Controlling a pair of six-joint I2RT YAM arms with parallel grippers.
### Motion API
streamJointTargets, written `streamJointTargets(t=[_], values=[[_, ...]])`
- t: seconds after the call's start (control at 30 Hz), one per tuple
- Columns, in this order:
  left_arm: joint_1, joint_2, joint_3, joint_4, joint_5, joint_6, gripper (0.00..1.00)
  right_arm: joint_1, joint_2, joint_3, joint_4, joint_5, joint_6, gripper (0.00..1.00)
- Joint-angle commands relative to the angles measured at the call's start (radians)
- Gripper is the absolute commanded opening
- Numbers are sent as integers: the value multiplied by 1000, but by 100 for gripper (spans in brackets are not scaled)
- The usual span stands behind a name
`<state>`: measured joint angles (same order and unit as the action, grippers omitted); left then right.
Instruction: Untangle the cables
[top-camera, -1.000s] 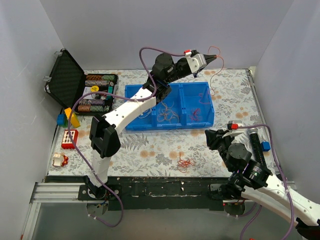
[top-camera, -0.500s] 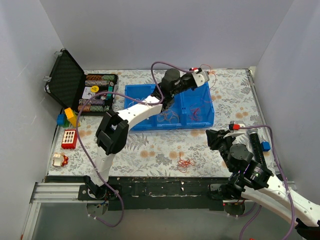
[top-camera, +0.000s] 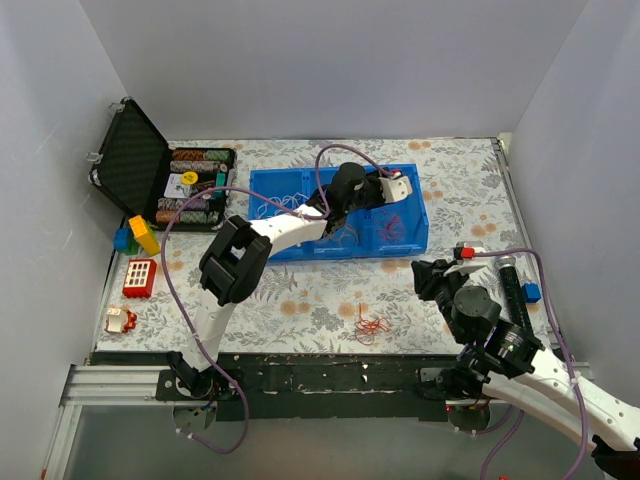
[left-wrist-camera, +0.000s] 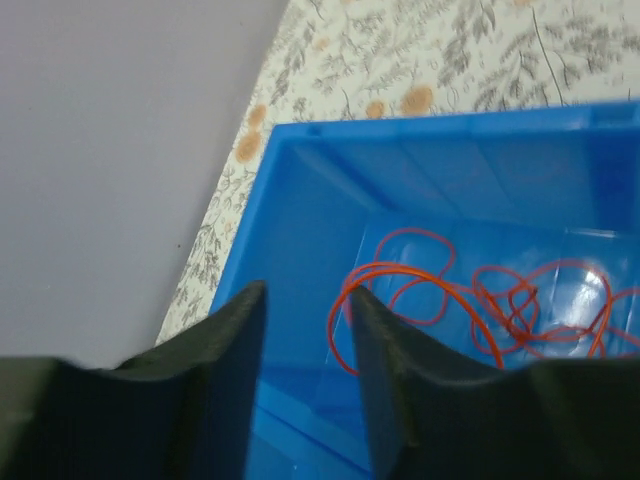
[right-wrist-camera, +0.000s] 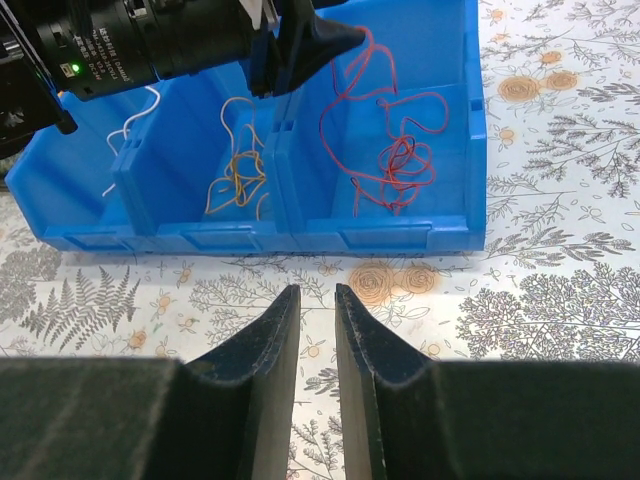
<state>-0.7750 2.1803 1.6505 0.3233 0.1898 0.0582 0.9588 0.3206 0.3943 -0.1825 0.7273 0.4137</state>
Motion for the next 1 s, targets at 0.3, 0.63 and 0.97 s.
streamJointTargets(t=[0.3,0.63,0.97], values=[[-6,-154,184,-429,112,-9,98,5,100,57,18,-38,-6,45],[129,-370,246,-613,65,-348,98,5,346,54,34,-590,-99,75],[315,-755,-204,-641,125,-528,98,6,598,38,89,-907,-125,88]])
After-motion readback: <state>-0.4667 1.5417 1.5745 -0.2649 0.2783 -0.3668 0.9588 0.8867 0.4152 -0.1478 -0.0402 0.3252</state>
